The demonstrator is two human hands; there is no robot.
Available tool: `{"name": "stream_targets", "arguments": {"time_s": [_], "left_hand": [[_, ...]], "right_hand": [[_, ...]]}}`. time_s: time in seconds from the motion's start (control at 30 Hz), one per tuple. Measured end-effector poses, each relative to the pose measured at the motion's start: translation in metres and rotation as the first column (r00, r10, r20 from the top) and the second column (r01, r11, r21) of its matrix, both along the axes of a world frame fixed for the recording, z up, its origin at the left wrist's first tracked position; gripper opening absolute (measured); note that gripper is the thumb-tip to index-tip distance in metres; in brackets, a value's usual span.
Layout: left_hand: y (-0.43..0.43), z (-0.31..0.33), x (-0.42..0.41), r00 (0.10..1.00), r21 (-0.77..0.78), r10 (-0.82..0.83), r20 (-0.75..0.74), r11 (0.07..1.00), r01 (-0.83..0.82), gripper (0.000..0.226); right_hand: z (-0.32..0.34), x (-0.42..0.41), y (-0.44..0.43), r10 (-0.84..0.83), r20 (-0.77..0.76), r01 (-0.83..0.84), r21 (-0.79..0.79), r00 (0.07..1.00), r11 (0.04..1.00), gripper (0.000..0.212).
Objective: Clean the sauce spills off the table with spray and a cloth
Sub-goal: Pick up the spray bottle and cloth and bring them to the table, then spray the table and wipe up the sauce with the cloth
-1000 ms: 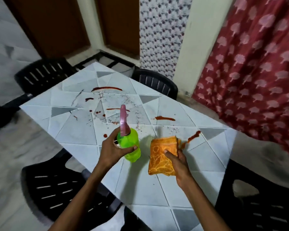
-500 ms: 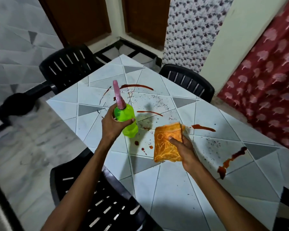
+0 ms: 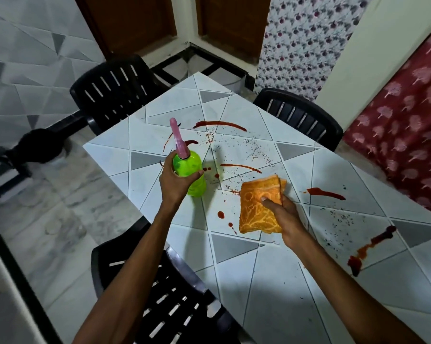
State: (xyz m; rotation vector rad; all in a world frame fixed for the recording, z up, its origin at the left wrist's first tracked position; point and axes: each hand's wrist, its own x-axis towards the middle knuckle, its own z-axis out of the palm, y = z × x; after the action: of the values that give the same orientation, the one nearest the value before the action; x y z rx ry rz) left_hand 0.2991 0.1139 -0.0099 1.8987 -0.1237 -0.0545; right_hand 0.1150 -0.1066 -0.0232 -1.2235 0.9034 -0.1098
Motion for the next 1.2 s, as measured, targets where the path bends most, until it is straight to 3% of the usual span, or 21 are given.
{"name": "stream_targets", "arguments": {"time_s": [0.13,0.23,0.33,0.47,0.53,0.63,0.73,0.77,0.87,1.0,1.1,1.2], "left_hand": [[0.002,-0.008,-0.003,0.994,-0.011,0.009,-0.113,1.0,-0.01,0.093],[0.002,-0.019,-0.014,0.933,0.0,0.127,-0.336,0.991,-0.135,0.114],[-0.01,-0.028,-0.054,0.844,0.049,0.182,-0.504,0.982,-0.183,0.087],[-0.049,-0.03,-0.119,0.841,-0.08,-0.157,-0.518,0.988,0.135,0.028],[-0.081,-0.034,-0.151,0.871,0.004,-0.272,-0.409,0.954,0.3,0.01],[-0.133,-0.043,-0.198,0.837,0.176,-0.473,-0.275,0.831,0.527,0.012],[-0.187,-0.057,-0.24,0.672,0.333,-0.716,-0.192,0.596,0.73,0.011],[-0.202,-0.063,-0.249,0.616,0.395,-0.77,-0.166,0.52,0.757,0.023],[-0.246,-0.078,-0.271,0.516,0.561,-0.841,-0.161,0.352,0.749,0.06],[-0.287,-0.086,-0.284,0.493,0.706,-0.839,-0.231,0.204,0.678,0.076],[-0.301,-0.092,-0.284,0.485,0.779,-0.84,-0.244,0.127,0.614,0.078],[-0.304,-0.093,-0.288,0.498,0.816,-0.837,-0.228,0.114,0.566,0.07]], "right_hand": [[0.001,-0.003,0.0,-0.016,0.009,0.016,0.017,1.0,1.0,0.033],[0.008,-0.014,0.001,-0.026,0.034,0.025,0.032,0.999,0.999,0.029],[0.011,-0.037,-0.005,-0.057,0.048,0.055,0.039,0.997,0.998,0.026],[0.009,-0.087,-0.029,-0.094,0.045,0.093,0.026,0.995,0.995,0.029],[0.006,-0.121,-0.045,-0.133,0.022,0.133,0.004,0.991,0.991,0.03],[-0.001,-0.174,-0.069,-0.243,-0.02,0.242,-0.012,0.97,0.97,0.032],[-0.007,-0.237,-0.103,-0.357,-0.079,0.354,-0.049,0.931,0.934,0.035],[-0.011,-0.256,-0.114,-0.391,-0.094,0.387,-0.058,0.915,0.92,0.037],[-0.021,-0.309,-0.147,-0.481,-0.137,0.472,-0.097,0.866,0.876,0.041],[-0.026,-0.351,-0.185,-0.53,-0.176,0.49,-0.225,0.83,0.842,0.042],[-0.027,-0.36,-0.208,-0.499,-0.22,0.388,-0.402,0.838,0.829,0.045],[-0.017,-0.358,-0.229,-0.475,-0.36,0.164,-0.633,0.803,0.757,0.048]]}}
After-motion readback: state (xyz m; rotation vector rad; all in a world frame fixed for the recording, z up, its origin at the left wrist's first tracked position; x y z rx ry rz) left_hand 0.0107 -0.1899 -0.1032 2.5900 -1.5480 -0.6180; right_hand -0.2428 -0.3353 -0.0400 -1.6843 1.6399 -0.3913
